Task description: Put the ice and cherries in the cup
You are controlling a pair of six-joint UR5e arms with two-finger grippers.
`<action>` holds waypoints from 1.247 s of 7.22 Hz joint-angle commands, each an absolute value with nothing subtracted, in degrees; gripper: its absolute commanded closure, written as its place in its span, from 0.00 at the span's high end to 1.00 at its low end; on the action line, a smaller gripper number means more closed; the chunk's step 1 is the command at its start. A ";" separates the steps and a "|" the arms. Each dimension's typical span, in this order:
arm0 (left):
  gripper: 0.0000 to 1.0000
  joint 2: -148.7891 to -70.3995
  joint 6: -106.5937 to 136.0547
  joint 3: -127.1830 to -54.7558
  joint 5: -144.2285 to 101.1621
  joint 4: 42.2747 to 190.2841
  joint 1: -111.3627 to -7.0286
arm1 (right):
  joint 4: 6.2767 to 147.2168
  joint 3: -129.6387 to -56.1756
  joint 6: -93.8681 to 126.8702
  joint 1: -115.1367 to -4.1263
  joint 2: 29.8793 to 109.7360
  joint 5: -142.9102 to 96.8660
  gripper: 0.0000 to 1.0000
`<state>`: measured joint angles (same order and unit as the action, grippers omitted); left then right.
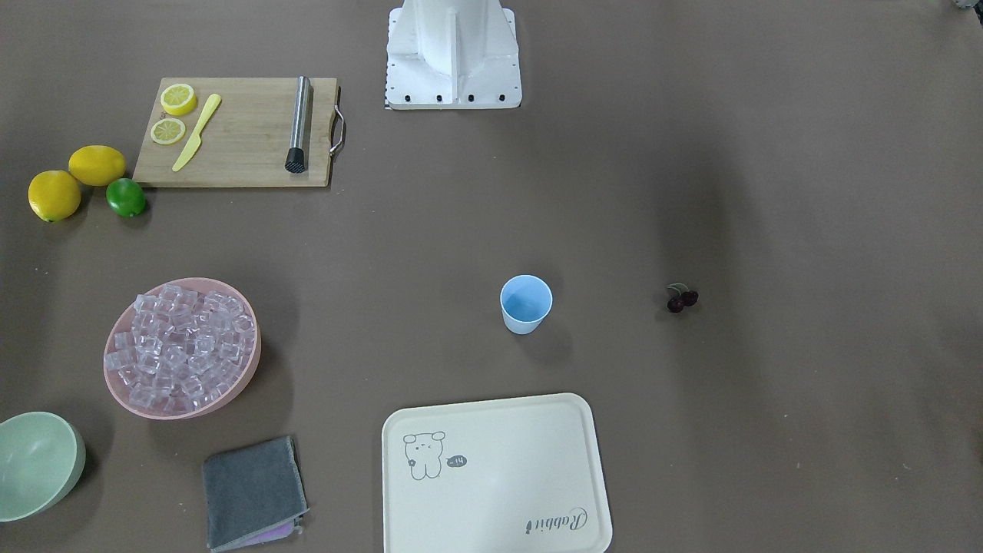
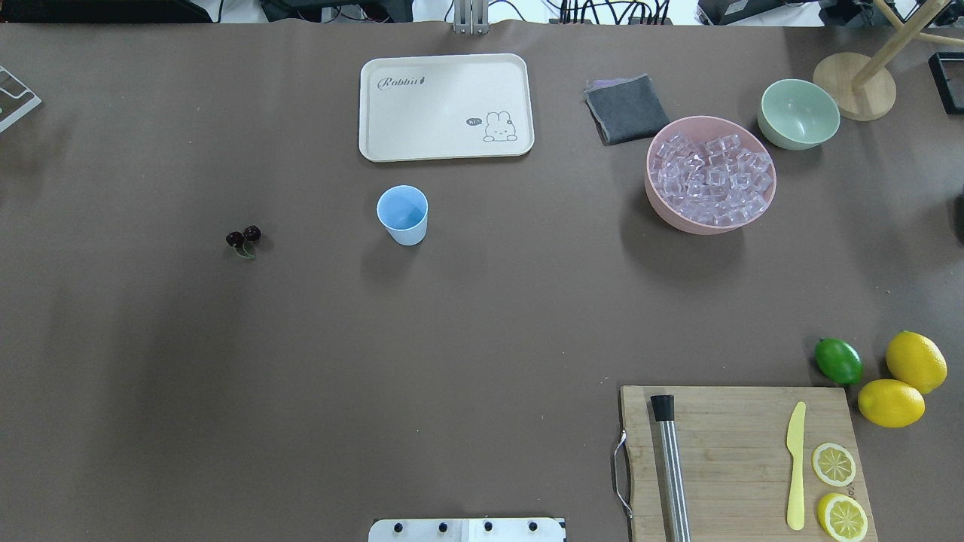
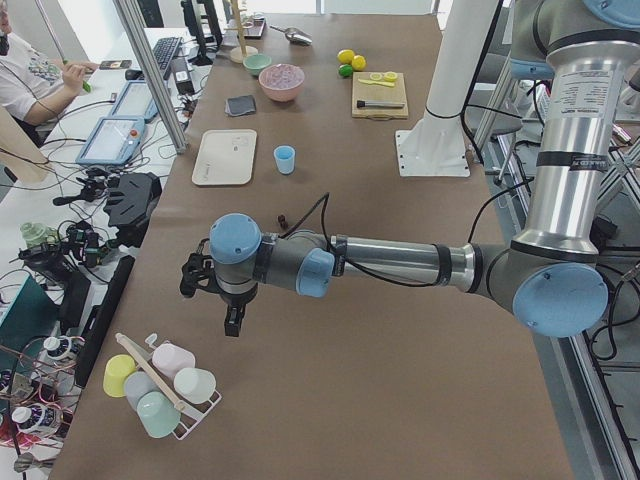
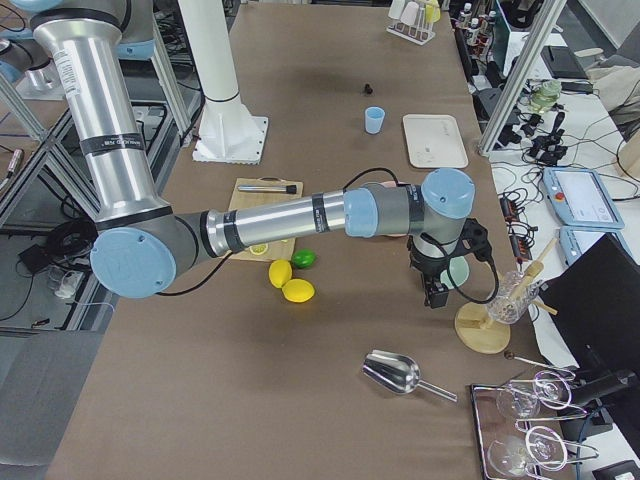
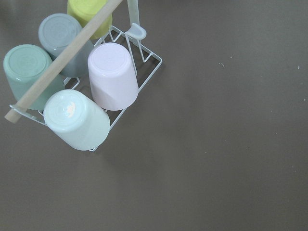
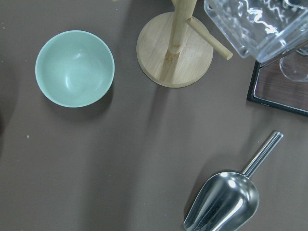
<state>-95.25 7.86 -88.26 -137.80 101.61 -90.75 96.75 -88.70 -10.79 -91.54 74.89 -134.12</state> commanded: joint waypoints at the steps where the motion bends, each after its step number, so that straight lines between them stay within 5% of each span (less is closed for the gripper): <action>1: 0.98 -95.88 7.91 -87.80 -137.72 102.48 -90.44 | 97.11 -89.03 -10.55 -91.67 74.62 -134.38 0.99; 9: 0.98 -97.99 8.26 -89.21 -137.55 102.39 -90.53 | 94.24 -96.49 14.64 -75.53 71.72 -135.97 0.97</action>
